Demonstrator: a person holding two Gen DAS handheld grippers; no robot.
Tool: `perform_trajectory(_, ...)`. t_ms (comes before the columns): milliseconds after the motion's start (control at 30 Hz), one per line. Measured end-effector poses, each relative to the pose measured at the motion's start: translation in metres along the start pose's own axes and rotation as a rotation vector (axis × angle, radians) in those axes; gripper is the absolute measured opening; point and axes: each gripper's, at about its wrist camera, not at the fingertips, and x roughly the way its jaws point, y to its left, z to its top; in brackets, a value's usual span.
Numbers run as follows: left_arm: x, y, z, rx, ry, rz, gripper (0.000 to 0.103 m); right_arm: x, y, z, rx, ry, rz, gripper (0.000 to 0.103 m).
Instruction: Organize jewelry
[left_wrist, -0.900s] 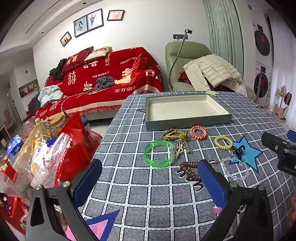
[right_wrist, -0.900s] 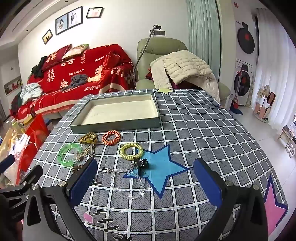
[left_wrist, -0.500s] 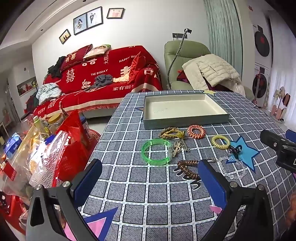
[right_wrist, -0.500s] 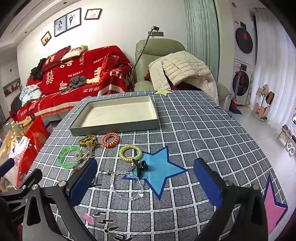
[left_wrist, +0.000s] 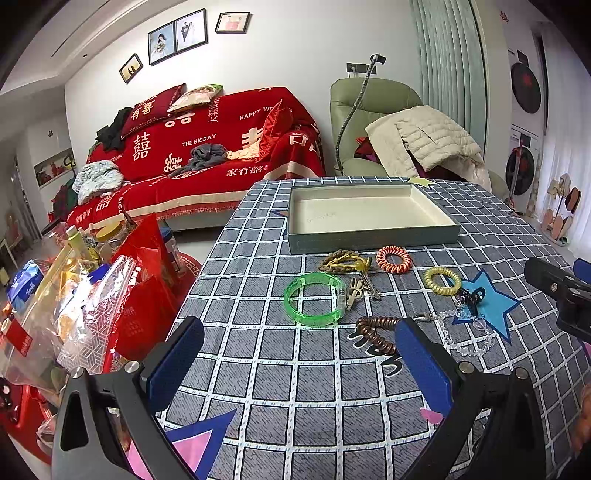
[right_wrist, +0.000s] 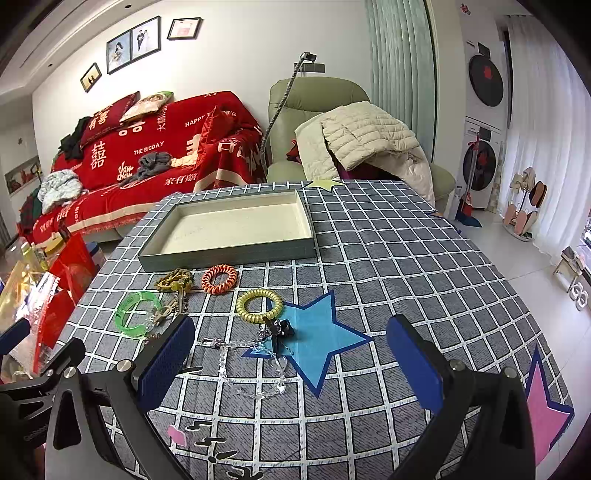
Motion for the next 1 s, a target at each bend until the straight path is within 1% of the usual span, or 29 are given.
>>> perform_trajectory(1000,0.0003,0.0049,-0.0002,-0.02,0.01,0.003,0.103,-0.0011,-0.0011,-0.0005,0.003,0.0,0.0,0.103)
